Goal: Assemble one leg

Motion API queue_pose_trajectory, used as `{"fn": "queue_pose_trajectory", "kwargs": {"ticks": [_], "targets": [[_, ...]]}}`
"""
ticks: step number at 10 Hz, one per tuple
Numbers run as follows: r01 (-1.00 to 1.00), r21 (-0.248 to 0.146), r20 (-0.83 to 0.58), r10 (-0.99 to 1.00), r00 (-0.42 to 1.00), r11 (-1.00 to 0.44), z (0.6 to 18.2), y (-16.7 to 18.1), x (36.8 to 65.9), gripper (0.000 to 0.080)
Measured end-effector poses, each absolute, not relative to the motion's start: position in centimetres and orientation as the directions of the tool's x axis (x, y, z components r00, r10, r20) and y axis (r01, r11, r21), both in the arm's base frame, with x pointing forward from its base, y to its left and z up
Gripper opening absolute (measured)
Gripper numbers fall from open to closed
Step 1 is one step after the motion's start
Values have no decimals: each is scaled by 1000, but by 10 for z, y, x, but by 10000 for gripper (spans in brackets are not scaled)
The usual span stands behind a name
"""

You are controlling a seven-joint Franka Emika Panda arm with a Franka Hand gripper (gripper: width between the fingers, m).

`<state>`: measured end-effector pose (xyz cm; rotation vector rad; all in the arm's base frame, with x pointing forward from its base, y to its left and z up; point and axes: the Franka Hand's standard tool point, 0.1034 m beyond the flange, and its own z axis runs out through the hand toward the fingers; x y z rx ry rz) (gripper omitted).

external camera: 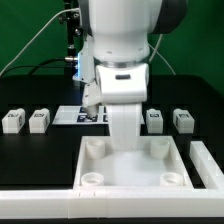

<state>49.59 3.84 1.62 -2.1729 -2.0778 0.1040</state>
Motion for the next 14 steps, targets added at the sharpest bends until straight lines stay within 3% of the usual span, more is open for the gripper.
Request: {"fn": "queue_pose_trajectory", "kwargs": {"ticks": [1, 5, 7, 8, 9, 10, 11, 12, 14], "targets": [[986, -164, 43, 998, 37, -29, 15, 47, 497, 70], [986, -166, 48, 998, 30, -22, 16, 63, 497, 70], [991, -131, 55, 998, 33, -26, 15, 62, 496, 70], [990, -135, 54, 998, 34, -26, 14, 62, 496, 145], [990, -137, 54, 998, 35, -27, 13, 62, 496, 282], [990, -137, 54, 998, 35, -27, 13, 62, 495, 282], [990, -138, 55, 998, 35, -27, 13, 61, 495, 482], [990, -138, 55, 998, 35, -27, 13, 61, 495, 593], [990, -139, 55, 998, 36, -28, 12, 61, 495, 646]]}}
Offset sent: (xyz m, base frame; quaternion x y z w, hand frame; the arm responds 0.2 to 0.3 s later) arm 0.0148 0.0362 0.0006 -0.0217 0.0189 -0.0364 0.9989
